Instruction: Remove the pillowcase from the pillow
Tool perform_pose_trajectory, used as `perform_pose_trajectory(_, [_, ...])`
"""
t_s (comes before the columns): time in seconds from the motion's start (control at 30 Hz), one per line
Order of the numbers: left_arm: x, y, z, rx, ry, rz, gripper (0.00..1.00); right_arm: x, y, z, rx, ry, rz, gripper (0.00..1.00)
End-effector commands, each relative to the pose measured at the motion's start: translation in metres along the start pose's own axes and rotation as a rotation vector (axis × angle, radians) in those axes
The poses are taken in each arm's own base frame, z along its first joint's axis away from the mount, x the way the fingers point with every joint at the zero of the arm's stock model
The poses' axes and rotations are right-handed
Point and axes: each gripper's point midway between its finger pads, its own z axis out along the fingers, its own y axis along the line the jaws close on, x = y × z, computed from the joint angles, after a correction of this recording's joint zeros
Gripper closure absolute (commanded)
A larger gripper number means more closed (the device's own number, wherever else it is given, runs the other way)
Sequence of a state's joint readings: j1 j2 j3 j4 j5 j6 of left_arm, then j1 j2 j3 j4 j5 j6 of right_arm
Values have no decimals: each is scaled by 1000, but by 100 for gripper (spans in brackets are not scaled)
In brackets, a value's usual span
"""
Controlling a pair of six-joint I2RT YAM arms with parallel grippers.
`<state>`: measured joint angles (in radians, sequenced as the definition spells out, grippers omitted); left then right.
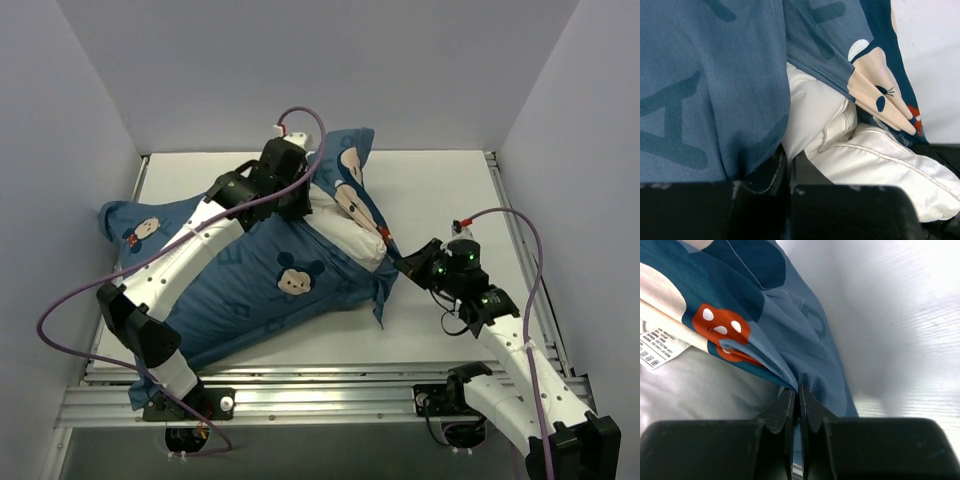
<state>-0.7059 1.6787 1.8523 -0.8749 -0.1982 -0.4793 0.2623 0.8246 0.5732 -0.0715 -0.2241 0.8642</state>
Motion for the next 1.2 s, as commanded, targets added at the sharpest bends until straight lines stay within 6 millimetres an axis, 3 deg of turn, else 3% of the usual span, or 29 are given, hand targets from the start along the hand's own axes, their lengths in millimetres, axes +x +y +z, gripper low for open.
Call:
perform_pose_trajectory(0.0, [-56,86,-89,-217,-206,7,98,0,-79,-3,273,2,-62,100])
perform_pose_trajectory(0.03, [-51,74,-93,-145,-189,7,98,-4,-68,2,214,-11,-76,100])
perform_pose_trajectory(0.1, [-37,53,-89,-40,-142,23,98,7,-48,11,100,53,-74,100])
perform_pose_trajectory(0.17, [-20,11,-90,104,-105,69,98,13,-23,20,-1,67,-93,100])
perform_pose_trajectory(0.23, [2,-22,-87,200,-62,109,98,20,-14,29,0,74,-135,100])
perform_pose_trajectory(0.27, [15,-54,-90,293,-44,142,98,23,-5,31,-13,77,-166,100])
perform_pose_trajectory(0.3, [23,-66,-89,324,-28,149,98,40,2,36,-24,121,-203,100])
perform_pose_trajectory(0.33, [35,-71,-83,334,-3,162,98,44,5,38,-24,132,-219,100])
perform_pose_trajectory(0.4, [46,-72,-73,305,13,156,98,47,9,40,-23,152,-251,96])
perform_pose_trajectory(0.47, [60,-60,-62,252,40,161,98,44,9,35,1,151,-282,91])
perform_pose_trajectory(0.5, [61,-52,-57,210,31,156,98,32,18,29,-13,114,-324,85])
perform_pose_trajectory(0.6, [69,-42,-49,163,35,154,98,11,16,9,59,74,-439,71])
perform_pose_trajectory(0.7, [78,-41,-40,154,60,155,98,-15,42,-14,51,46,-536,56])
perform_pose_trajectory(0.73, [82,-41,-36,151,73,158,98,-24,59,-23,19,33,-550,53])
perform_pose_trajectory(0.83, [90,-42,-30,150,98,161,98,-32,95,-33,-84,24,-574,46])
perform_pose_trajectory(0.93, [94,-43,-28,151,105,159,98,-30,116,-28,-148,16,-576,42])
perform_pose_trajectory(1.17, [95,-43,-33,157,103,155,98,-15,131,9,-124,37,-630,40])
